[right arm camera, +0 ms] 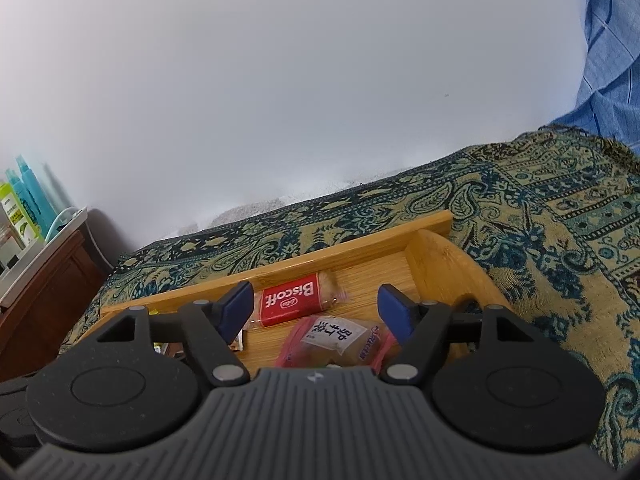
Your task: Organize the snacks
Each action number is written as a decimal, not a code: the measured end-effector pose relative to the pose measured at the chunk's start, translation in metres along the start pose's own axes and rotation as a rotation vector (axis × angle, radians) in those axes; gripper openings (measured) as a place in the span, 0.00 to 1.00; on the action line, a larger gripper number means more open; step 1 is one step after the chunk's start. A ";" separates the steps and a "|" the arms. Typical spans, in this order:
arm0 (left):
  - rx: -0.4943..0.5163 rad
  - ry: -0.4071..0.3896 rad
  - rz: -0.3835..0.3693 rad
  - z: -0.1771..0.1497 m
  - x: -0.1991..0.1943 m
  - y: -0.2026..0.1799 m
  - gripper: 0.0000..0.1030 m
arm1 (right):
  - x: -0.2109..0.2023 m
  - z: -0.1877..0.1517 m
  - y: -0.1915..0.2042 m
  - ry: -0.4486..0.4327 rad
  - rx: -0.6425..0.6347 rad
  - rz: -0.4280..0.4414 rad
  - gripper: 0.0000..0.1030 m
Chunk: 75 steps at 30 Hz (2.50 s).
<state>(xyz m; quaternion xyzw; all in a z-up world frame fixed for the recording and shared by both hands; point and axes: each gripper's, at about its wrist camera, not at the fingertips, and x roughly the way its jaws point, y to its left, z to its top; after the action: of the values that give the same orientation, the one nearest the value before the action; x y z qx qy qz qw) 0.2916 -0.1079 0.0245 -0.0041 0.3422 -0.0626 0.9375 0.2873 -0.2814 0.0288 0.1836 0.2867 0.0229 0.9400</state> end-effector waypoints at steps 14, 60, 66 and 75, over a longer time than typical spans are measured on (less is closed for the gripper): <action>-0.003 -0.022 0.003 -0.002 -0.042 0.017 0.94 | -0.029 -0.006 0.012 -0.043 -0.055 -0.009 0.88; -0.013 -0.029 -0.011 -0.075 -0.172 0.046 0.97 | -0.150 -0.080 0.040 -0.150 -0.173 -0.021 1.00; 0.015 -0.039 -0.002 -0.085 -0.187 0.041 0.97 | -0.162 -0.092 0.040 -0.162 -0.178 -0.036 1.00; 0.044 -0.030 0.001 -0.095 -0.210 0.037 0.98 | -0.180 -0.108 0.039 -0.180 -0.197 -0.061 1.00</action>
<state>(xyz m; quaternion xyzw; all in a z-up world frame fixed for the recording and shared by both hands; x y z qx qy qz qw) 0.0761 -0.0428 0.0847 0.0160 0.3265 -0.0695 0.9425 0.0803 -0.2357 0.0555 0.0832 0.2032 0.0059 0.9756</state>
